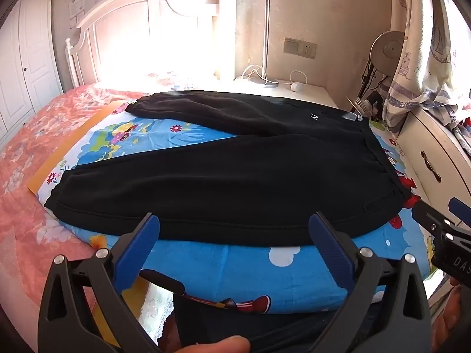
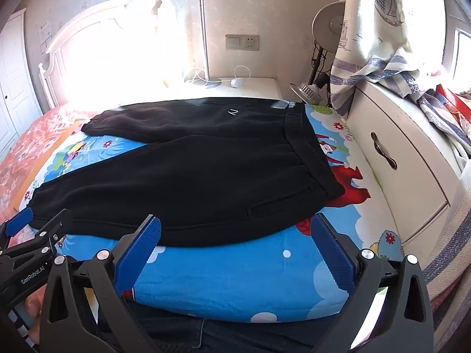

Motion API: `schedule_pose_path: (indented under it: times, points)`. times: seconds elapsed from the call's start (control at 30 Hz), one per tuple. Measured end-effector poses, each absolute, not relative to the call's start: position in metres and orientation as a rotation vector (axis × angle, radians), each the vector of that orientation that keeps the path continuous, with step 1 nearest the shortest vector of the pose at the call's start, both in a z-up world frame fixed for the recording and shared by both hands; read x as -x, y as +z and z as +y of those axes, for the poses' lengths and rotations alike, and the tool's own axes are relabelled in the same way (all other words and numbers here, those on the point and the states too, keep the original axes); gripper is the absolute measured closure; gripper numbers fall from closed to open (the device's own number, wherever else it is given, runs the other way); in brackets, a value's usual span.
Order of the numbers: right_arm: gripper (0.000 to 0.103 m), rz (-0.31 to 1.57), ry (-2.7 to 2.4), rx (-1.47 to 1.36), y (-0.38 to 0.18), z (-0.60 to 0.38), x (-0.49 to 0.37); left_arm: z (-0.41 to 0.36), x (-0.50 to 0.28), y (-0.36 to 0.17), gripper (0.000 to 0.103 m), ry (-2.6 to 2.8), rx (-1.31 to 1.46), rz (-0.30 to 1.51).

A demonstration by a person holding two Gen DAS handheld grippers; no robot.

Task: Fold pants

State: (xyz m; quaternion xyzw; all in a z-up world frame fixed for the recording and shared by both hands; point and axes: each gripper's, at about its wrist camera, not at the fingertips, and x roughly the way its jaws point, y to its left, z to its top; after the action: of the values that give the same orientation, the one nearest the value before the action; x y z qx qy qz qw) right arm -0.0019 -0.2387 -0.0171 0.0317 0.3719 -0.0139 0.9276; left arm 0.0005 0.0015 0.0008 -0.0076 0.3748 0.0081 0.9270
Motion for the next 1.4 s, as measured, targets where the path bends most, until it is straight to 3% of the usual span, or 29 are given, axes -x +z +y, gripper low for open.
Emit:
schedule_pose_path:
  times: [1.4]
  points:
    - [0.005, 0.759, 0.044, -0.063, -0.017, -0.226, 0.003, 0.0, 0.006, 0.008, 0.002, 0.055, 0.001, 0.74]
